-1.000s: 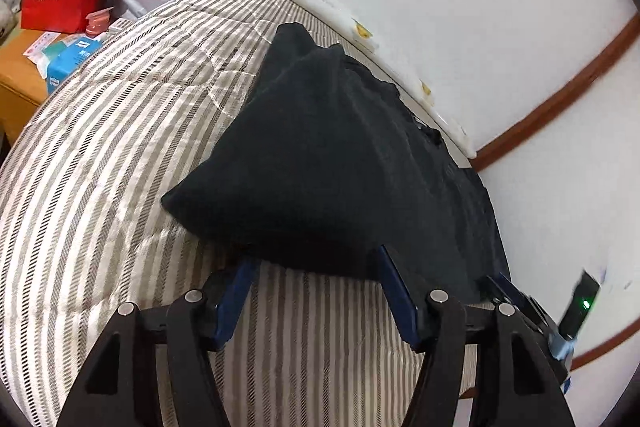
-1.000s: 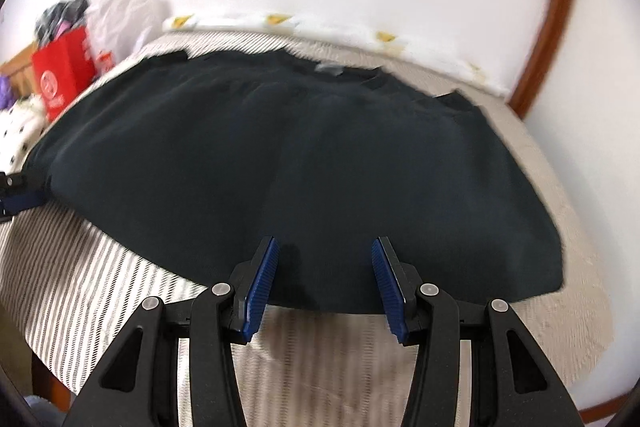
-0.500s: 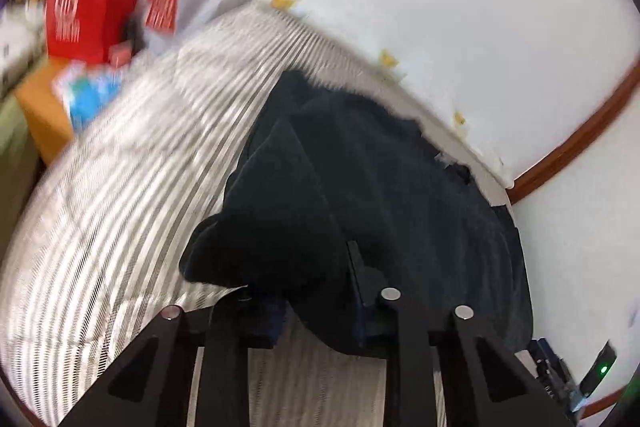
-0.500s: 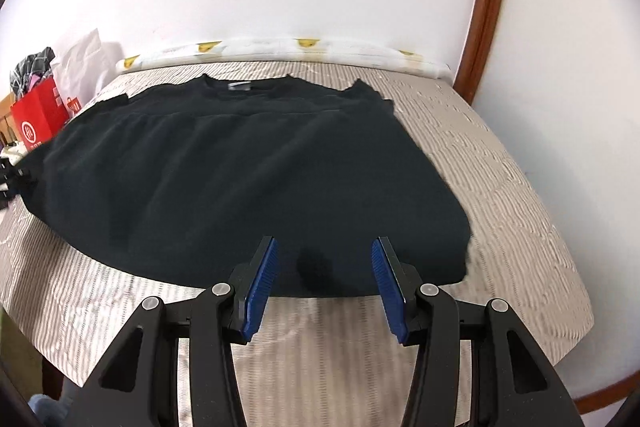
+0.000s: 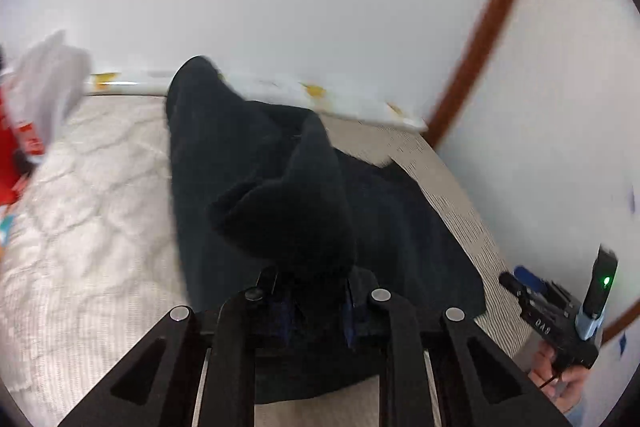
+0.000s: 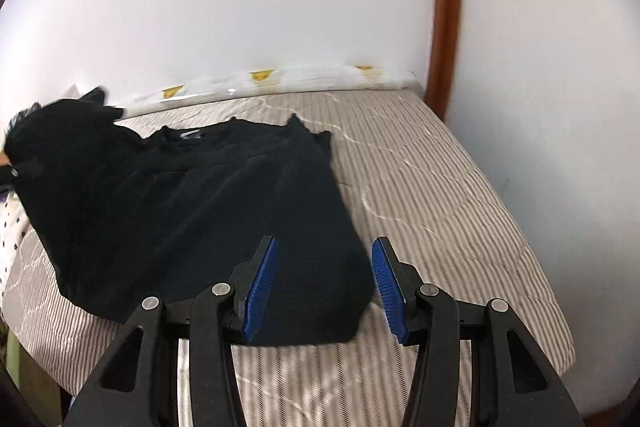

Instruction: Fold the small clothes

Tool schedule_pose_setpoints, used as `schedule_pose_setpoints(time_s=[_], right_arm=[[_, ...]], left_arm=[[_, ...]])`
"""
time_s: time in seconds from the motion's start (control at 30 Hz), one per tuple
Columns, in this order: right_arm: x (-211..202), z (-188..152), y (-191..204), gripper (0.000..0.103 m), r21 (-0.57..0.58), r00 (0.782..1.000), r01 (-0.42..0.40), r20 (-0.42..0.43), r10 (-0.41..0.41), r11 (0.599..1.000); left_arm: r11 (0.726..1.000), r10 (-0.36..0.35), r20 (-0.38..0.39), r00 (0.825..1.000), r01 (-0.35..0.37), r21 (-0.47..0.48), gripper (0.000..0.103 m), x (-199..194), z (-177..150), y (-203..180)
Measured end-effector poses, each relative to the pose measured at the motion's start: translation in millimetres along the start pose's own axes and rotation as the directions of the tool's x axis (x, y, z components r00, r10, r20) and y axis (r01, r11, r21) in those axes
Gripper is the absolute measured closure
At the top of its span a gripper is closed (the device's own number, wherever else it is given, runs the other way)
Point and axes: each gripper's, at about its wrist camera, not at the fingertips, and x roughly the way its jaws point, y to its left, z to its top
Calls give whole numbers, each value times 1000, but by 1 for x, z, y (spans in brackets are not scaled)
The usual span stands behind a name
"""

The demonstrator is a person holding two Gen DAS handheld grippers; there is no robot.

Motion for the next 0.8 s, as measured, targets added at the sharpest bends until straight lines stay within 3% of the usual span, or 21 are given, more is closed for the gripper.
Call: schedule_pose_setpoints(time_s=[0.2,0.3,0.4,0.47,0.53,0.63,0.8], right_arm=[[-9,-18,-6,54,-17,998,58,-18,-59,998],[-12,-25,-1,54,-7,999,34,-40,-35,999],[-12,-25,10,54,5,999,8,-49,-7,1000],[-11,-22,22,53,11,998,-44,-46,45,999],[-12,-17,38,44,21,990,-141,-21,141,990],[-11,-12,63,36,15,977,-212,0,212,977],[7,-1,106,28,43,948,-316,-19,317,948]], left_arm=[[996,-13,-144,989,25,82,85,47,-18,-26],[992,-13,-165,986,33,120,82,52,-21,-30],[980,-53,-174,983,84,180,73,47,-22,-36],[977,-76,-155,985,105,184,73,35,-26,-30],[974,-95,-137,986,121,194,70,23,-32,-19],[980,-49,-119,992,70,186,63,5,-42,6],[989,-39,-127,991,56,134,50,-16,-66,53]])
